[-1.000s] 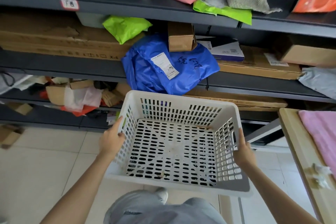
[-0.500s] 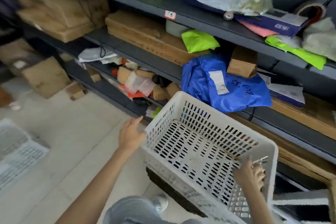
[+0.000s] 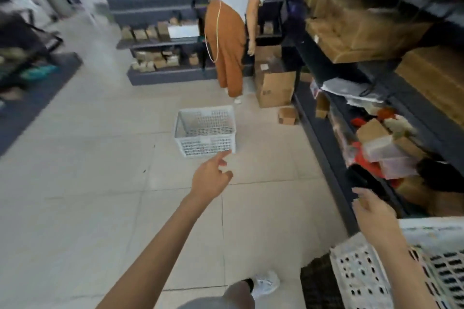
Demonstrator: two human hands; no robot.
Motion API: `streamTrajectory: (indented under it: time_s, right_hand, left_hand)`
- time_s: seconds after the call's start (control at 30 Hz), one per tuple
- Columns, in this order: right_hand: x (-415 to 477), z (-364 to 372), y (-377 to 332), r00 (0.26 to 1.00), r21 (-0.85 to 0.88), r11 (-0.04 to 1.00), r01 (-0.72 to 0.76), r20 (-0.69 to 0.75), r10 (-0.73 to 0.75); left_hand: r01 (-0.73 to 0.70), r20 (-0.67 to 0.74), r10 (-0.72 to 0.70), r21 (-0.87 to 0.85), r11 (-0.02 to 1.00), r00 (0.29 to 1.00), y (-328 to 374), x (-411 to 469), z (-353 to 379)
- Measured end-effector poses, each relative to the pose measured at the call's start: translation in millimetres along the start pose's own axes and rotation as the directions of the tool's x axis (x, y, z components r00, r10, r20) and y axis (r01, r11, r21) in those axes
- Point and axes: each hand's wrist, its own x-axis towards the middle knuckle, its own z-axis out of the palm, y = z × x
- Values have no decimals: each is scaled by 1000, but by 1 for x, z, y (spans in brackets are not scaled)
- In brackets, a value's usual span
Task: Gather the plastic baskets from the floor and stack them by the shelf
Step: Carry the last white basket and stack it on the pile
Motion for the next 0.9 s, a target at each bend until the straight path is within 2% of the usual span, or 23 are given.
streamTrajectory:
  time_s: [0.1, 0.4, 0.67, 0.9]
  right_hand:
    - [26, 33, -45, 992, -8, 997, 81, 96, -79]
    - [127, 128, -172, 922, -31, 972, 232, 324, -210]
    - [239, 230, -252, 872, -47, 989, 139, 479, -100]
    - [344, 287, -307, 857, -143, 984, 103, 514, -15]
  left_hand:
    - [88, -71, -90, -29, 996, 993, -37, 12, -37]
    - [258, -120, -275, -139, 956, 954, -139, 98, -103]
    - [315, -64, -326, -141, 939, 943, -209, 256, -154]
    - [332, -74, -340, -100, 938, 937, -236, 397, -176]
